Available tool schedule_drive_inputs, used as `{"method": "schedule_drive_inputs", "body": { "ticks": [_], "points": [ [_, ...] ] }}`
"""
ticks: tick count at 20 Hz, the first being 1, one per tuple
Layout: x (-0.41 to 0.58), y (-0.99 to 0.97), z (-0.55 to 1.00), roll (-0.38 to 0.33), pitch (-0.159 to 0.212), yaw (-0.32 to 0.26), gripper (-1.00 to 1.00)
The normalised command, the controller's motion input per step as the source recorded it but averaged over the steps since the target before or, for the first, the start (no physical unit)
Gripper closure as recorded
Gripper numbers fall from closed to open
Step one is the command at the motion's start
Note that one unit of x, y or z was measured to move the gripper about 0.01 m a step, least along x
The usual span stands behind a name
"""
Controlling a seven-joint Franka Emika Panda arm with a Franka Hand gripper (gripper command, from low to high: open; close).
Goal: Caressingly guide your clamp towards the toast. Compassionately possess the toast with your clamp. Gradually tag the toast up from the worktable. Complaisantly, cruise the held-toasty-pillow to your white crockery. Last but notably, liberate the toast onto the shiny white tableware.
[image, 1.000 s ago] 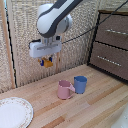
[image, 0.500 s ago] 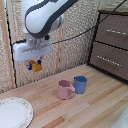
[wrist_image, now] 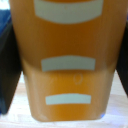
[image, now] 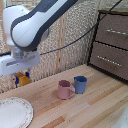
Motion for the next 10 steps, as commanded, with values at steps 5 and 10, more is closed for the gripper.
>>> {"method": "schedule_drive_inputs", "body": {
  "ticks": [5,10],
  "points": [
    [0.178,0.71,-0.21,-0.01,0.078,0.045,1.0],
    [0.235,0.55,-0.35,-0.02,0.038,0.06,1.0]
  ]
}}
